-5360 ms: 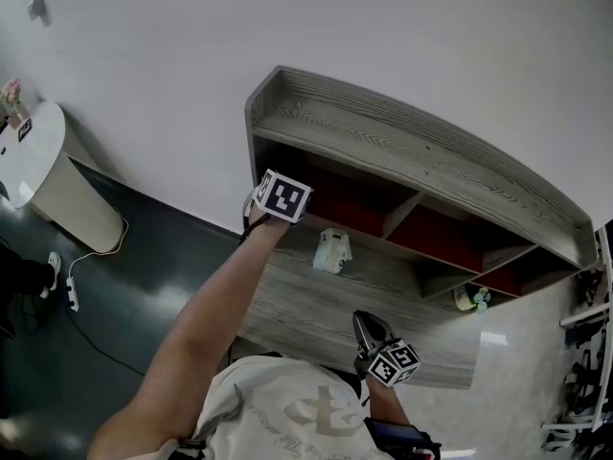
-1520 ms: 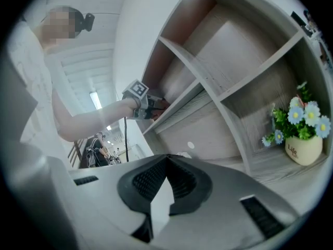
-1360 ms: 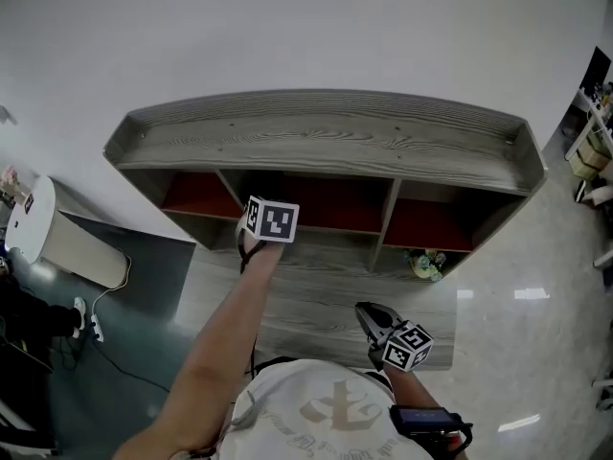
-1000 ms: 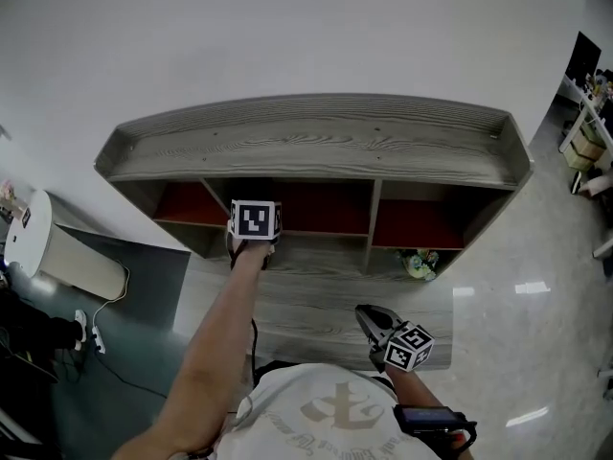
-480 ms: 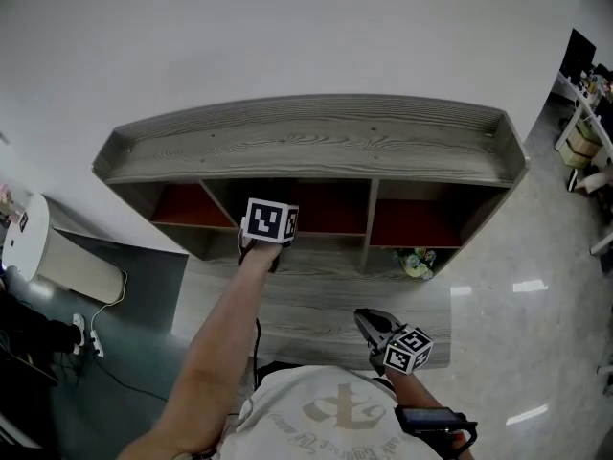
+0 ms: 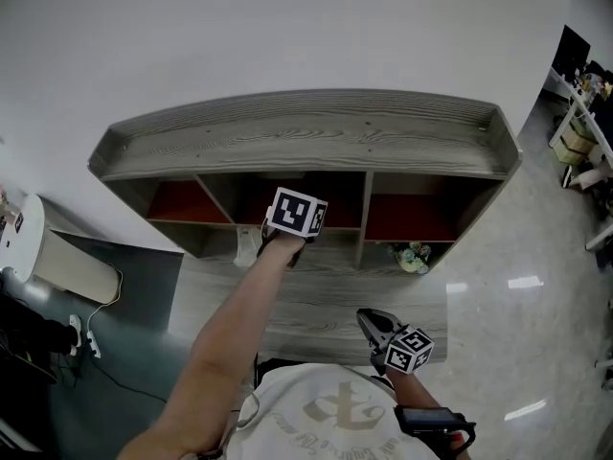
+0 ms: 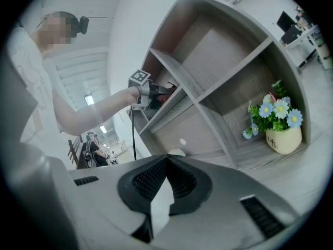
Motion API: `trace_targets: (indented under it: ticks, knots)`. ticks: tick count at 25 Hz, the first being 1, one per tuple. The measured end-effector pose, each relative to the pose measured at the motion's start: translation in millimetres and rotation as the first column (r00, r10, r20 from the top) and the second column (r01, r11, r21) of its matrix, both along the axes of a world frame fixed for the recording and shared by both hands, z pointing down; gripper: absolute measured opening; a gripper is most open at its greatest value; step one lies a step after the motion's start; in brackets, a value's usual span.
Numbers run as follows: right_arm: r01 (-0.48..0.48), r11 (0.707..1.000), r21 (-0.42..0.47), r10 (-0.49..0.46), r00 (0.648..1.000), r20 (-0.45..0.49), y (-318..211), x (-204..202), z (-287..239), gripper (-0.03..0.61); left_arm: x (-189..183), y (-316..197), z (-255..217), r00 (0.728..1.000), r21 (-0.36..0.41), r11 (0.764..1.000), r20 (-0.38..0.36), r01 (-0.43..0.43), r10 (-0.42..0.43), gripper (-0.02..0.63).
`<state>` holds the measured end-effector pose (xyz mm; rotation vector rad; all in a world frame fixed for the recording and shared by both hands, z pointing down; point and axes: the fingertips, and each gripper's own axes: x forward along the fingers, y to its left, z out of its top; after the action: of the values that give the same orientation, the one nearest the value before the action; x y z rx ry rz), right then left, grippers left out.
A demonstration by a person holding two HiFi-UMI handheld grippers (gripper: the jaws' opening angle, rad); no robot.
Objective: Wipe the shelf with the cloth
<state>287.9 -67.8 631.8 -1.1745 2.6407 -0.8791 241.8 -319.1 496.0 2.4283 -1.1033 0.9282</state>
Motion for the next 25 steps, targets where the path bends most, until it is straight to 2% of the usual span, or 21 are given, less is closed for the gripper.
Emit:
trace_targets:
  ticks: [6,13,19,25]
  knots:
    - [-0.031,1.0,-0.005,0.031,0.999,0.007,6.8,5.1,0.7,0.005,34.0,12.8,-0.9,0.997,-0.016,0.997,-0.009,-0.073,0.073,0.066]
    - [-0.075,0.997,-0.022,0.076,0.997,0.018,11.8,0.8,5.9,0.005,56.1,37.0,-2.1,0.986,-0.014,0.986,-0.022,-0.168,0.168,0.066]
    - [-0.122,0.992,-0.029,0.123,0.992,0.005,13.1,-7.6,-1.5,0.005,55.1,57.4,-3.6,0.977,0.001,0.978,-0.048,-0.208,0.208,0.066]
    - [-0.202,0.979,-0.034,0.201,0.979,-0.025,22.0,-0.8,-14.2,0.005,52.9,87.6,-1.6,0.96,0.003,0.967,-0.116,-0.256,0.255,0.067]
